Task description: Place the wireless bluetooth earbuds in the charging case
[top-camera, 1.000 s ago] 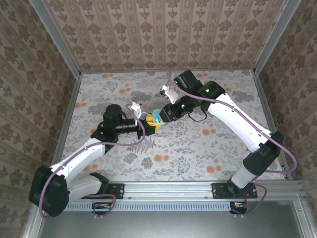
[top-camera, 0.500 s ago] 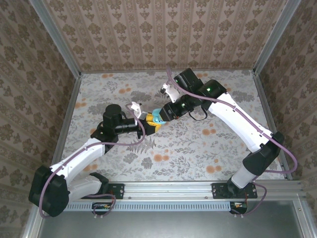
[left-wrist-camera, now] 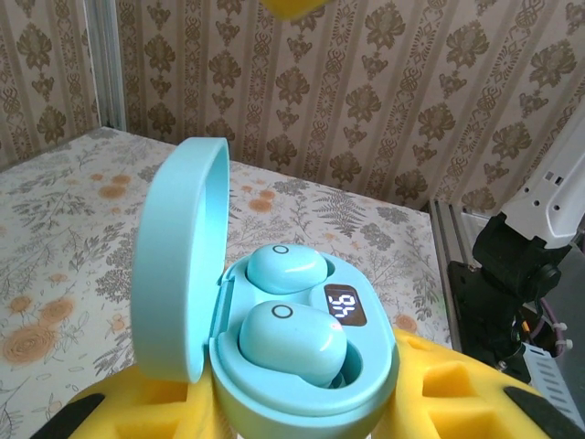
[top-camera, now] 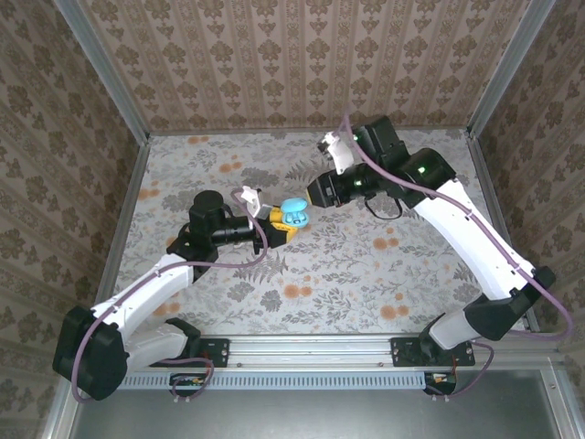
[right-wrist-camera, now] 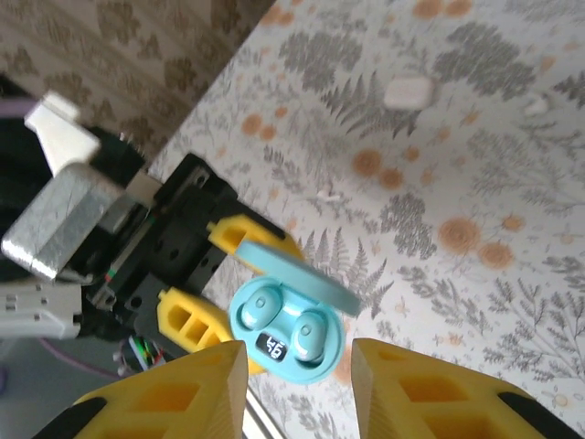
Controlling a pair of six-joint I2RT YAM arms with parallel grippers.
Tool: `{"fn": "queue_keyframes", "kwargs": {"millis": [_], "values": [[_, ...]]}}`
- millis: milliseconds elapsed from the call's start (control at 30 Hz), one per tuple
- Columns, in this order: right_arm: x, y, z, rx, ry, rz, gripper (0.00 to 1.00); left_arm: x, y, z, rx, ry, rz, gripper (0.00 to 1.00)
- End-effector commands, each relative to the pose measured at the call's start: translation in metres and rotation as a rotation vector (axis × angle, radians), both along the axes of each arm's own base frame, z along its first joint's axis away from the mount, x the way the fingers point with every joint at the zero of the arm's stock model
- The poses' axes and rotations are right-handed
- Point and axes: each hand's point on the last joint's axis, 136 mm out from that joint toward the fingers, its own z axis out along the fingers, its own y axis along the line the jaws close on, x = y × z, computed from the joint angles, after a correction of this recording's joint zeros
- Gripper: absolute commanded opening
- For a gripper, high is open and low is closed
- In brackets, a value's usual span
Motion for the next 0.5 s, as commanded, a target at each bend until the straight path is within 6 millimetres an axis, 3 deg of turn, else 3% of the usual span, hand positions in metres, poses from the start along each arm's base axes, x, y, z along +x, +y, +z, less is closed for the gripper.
{"fn": "queue_keyframes", "kwargs": {"millis": [0, 167, 267, 467], "values": [[0.018, -0.002, 0.006, 0.071, 0.006, -0.084, 0.35, -0.007, -0.001, 0.029, -0.051, -0.09, -0.035, 0.07], [0.029, 0.014, 0.006, 0.143, 0.03, -0.059, 0.34, -0.01, -0.001, 0.034, -0.057, -0.099, -0.044, 0.08], [0.032, 0.023, -0.003, 0.154, 0.071, -0.036, 0.31, -0.011, -0.001, 0.037, -0.062, -0.107, -0.049, 0.07], [0.026, 0.034, -0.017, 0.172, 0.167, 0.019, 0.28, -0.01, -0.001, 0.037, -0.062, -0.109, -0.038, 0.08]]}}
